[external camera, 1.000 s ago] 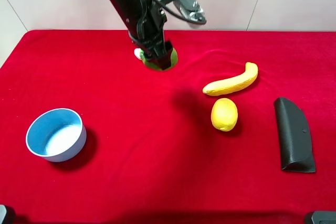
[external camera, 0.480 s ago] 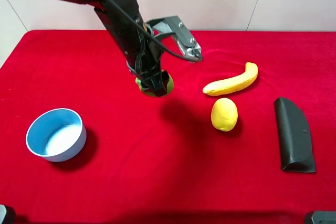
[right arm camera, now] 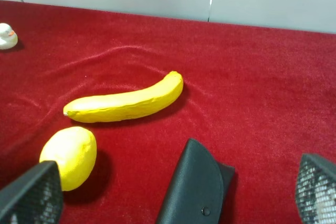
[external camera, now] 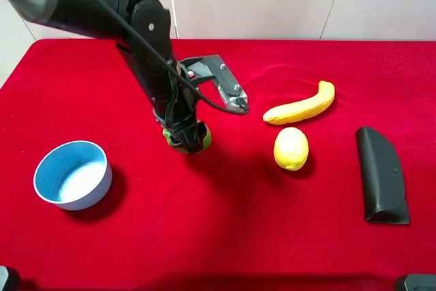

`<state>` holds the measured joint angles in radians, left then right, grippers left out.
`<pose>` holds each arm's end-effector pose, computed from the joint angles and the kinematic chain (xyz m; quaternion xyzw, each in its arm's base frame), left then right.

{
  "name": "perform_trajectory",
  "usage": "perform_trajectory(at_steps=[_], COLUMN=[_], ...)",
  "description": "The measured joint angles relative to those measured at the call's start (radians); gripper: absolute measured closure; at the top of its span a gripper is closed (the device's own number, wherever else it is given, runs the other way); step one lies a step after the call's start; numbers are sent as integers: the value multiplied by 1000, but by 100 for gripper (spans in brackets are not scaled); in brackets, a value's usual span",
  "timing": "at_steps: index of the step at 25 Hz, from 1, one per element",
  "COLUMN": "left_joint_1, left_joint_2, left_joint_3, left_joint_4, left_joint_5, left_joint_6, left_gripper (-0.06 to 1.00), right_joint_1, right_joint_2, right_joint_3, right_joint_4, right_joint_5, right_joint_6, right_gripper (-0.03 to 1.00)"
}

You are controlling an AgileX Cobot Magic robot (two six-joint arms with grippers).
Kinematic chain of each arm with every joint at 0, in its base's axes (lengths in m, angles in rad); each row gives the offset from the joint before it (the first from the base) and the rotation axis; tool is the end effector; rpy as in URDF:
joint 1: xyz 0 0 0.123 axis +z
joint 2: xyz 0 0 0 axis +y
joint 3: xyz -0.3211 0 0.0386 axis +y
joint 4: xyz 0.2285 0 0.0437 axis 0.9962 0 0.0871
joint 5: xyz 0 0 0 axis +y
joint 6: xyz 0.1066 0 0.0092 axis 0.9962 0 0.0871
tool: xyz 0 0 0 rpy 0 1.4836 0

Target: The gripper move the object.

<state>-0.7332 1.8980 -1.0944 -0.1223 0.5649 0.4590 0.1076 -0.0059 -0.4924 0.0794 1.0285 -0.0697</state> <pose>0.2632 -0.2465 0.1782 0.5161 0.8434 -0.0591 0.1372 -0.0456 0.0024 0.2616 -0.0756 0.8411 0.0498 0.5332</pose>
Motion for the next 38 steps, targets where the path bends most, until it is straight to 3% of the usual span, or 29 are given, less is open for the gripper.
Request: perform_trajectory(at_steps=[20, 38], left_joint_1=[0, 0], left_joint_2=[-24, -25], left_joint_3=[180, 185], left_joint_4=[-7, -7], left_joint_5=[-208, -222], left_joint_6=[-9, -9], left_gripper=[32, 32], right_joint_1=[0, 0], right_joint_2=[0, 0], right_joint_3=[0, 0], right_joint_4=[3, 3], right_joint_5=[0, 0], right_joint_6=[0, 0], right_gripper=[27, 27])
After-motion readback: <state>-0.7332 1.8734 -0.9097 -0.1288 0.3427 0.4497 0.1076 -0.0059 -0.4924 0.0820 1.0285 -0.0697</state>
